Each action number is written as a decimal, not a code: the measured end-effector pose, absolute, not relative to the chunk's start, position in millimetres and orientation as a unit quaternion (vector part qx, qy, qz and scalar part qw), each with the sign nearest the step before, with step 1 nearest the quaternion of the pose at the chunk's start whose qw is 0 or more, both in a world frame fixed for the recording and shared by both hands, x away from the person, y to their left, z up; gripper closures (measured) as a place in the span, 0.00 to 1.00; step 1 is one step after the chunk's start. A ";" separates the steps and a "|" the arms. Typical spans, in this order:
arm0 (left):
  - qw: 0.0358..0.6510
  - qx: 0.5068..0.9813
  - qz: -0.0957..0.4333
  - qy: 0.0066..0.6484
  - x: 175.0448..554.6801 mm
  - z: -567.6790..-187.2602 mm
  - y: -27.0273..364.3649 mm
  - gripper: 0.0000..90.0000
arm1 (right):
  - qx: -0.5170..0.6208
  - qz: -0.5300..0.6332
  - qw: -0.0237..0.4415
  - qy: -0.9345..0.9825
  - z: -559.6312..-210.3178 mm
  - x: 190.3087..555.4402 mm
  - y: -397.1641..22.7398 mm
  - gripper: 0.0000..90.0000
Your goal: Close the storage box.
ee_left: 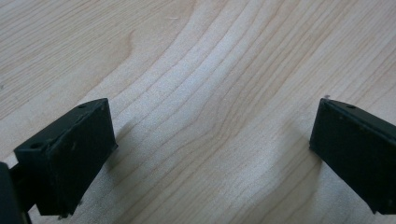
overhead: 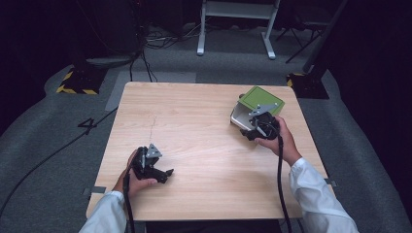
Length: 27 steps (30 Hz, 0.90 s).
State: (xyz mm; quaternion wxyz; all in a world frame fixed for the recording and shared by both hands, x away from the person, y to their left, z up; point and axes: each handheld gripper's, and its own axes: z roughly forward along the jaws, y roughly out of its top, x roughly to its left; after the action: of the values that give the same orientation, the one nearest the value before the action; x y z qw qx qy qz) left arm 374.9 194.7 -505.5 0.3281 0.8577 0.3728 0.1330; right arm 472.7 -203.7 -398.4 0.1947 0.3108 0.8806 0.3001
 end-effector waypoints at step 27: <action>0.328 0.858 0.133 0.373 374.9 -505.5 194.7 0.00 | 0.250 0.322 0.225 0.885 -392.1 412.6 -248.3 0.25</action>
State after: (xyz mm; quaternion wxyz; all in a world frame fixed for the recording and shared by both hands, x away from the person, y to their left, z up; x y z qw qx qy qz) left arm 374.9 194.7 -505.5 0.3282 0.8577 0.3728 0.1327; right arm 412.6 -248.3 -392.1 0.2250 0.2497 0.8851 0.3219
